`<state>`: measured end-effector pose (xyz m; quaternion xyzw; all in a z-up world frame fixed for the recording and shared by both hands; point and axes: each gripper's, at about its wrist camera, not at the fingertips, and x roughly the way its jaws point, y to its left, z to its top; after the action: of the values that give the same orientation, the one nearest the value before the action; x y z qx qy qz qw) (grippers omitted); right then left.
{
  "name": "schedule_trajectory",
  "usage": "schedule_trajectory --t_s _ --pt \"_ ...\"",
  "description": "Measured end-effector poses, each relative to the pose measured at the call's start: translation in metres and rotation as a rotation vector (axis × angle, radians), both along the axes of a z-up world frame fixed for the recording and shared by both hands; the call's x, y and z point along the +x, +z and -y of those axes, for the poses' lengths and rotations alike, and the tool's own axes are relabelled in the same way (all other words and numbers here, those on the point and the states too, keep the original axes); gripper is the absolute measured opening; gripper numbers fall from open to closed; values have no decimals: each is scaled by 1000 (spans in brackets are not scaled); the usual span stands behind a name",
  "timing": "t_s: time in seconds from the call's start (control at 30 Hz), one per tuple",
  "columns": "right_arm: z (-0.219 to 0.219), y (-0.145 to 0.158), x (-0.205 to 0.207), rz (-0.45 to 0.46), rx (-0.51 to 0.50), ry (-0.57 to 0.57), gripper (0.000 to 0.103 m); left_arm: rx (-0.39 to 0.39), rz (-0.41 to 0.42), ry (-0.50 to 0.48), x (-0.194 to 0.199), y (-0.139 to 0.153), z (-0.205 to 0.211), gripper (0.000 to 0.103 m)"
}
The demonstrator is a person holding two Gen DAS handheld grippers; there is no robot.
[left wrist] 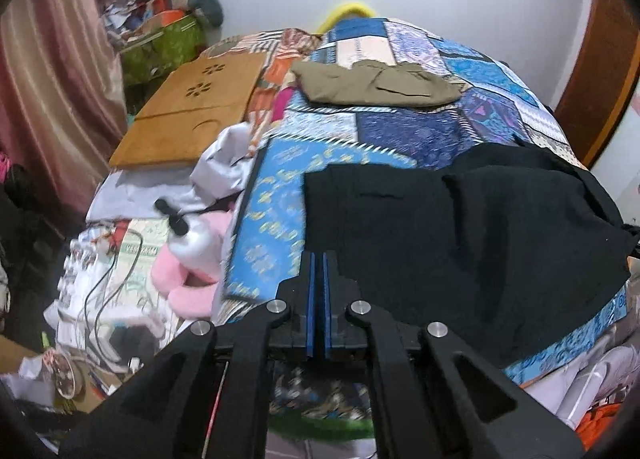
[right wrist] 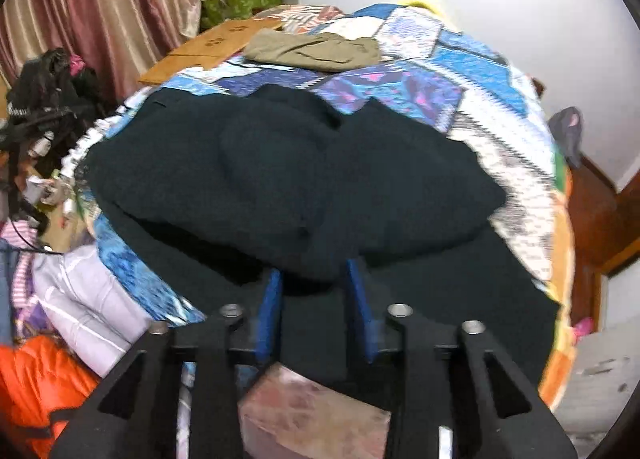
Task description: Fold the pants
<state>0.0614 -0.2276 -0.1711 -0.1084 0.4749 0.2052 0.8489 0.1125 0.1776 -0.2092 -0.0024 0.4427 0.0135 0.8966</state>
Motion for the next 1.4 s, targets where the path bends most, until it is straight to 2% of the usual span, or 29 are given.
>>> schedule_trajectory --t_s 0.13,0.3,0.47,0.57,0.8,1.03,1.23,1.3,1.37,1.4 --pt "22 9 1 23 -44 -48 44 -5 -3 -43 25 10 26 3" --pt "47 28 23 39 6 -144 44 4 11 -96 53 20 60 12" --pt "39 40 58 68 47 -170 44 2 25 -161 77 21 93 31" --pt "27 38 84 76 57 -166 44 -3 16 -187 93 16 110 32" --pt "-1 11 146 1 67 -136 44 -8 -4 -210 126 0 132 38" --pt "-27 -27 206 -128 43 -100 44 -13 -44 -237 148 -25 142 41" --pt "-42 -60 238 -229 -32 -62 44 -33 -73 -236 161 -40 140 41" --pt "-40 -66 246 -253 -10 -60 44 -34 -77 -236 163 -43 140 41" --pt "-35 -71 253 -286 28 -77 37 -30 -79 -235 165 -45 139 41" --pt "-32 -72 256 -291 36 -89 29 -28 -80 -236 166 -46 139 41"
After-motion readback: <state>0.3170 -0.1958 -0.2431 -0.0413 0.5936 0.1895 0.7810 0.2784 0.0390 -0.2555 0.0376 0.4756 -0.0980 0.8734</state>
